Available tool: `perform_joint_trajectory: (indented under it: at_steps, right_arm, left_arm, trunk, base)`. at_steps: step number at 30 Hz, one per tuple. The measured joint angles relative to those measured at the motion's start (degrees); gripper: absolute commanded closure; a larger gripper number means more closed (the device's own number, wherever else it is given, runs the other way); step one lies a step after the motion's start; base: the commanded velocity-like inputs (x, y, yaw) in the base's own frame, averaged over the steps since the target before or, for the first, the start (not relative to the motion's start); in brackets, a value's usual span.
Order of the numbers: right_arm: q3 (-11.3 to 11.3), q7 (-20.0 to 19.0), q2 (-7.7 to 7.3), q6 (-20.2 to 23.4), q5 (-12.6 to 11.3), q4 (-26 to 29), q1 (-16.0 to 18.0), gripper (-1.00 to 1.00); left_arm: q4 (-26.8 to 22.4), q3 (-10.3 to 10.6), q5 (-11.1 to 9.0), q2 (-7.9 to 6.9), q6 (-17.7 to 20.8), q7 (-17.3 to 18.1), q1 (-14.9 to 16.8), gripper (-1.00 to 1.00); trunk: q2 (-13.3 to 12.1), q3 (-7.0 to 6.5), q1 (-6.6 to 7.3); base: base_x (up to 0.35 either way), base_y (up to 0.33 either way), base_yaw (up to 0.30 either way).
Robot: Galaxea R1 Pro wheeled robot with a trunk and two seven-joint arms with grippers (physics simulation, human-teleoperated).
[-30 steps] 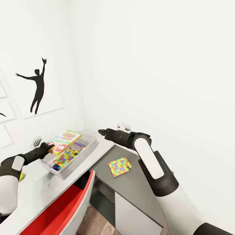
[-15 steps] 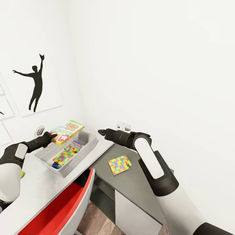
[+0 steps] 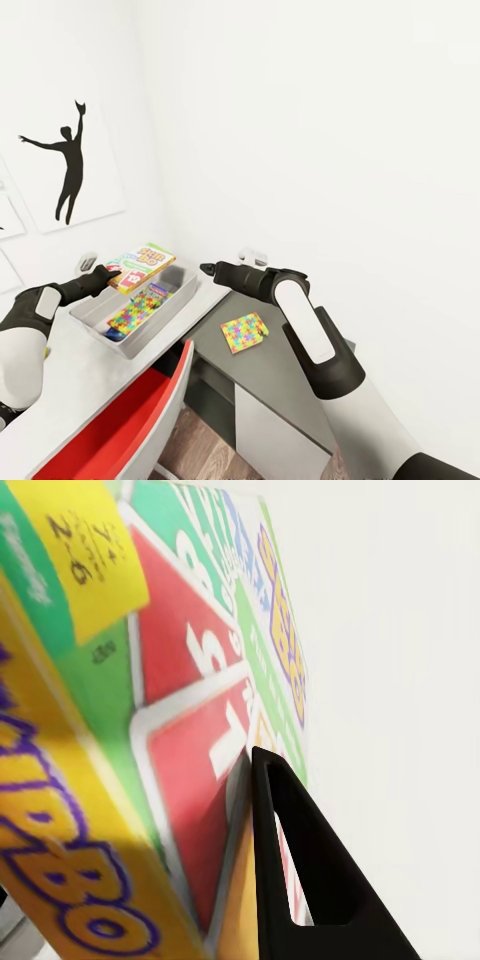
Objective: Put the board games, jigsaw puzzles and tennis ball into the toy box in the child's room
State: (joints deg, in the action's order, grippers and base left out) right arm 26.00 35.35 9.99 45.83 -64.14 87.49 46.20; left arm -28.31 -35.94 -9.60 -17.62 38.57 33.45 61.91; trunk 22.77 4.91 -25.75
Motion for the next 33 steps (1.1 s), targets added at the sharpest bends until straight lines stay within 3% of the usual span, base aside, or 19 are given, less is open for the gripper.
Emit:
perform_joint_trajectory:
  at_steps: [21, 25, 33]
  right_arm:
    - [0.0, 0.0, 0.0, 0.0, 0.1, 0.0, 0.6, -1.0]
    - [0.0, 0.0, 0.0, 0.0, 0.0, 0.0, 0.6, -1.0]
    - [0.0, 0.0, 0.0, 0.0, 0.0, 0.0, 0.6, -1.0]
  left_arm:
    - [1.8, 0.5, 0.4, 0.02, -4.0, -0.7, 0.0, 1.0]
    - [1.9, 0.6, 0.4, 0.63, -4.1, -0.8, 0.0, 1.0]
    - [1.9, 3.0, 0.5, 1.11, -5.2, -0.9, 0.0, 1.0]
  trunk:
    - [0.0, 1.98, 0.0]
    - [0.0, 2.36, 0.0]
    - [0.0, 3.11, 0.0]
  base:
    - [0.0, 0.0, 0.0]
    - [0.0, 0.0, 0.0]
    - [0.0, 0.0, 0.0]
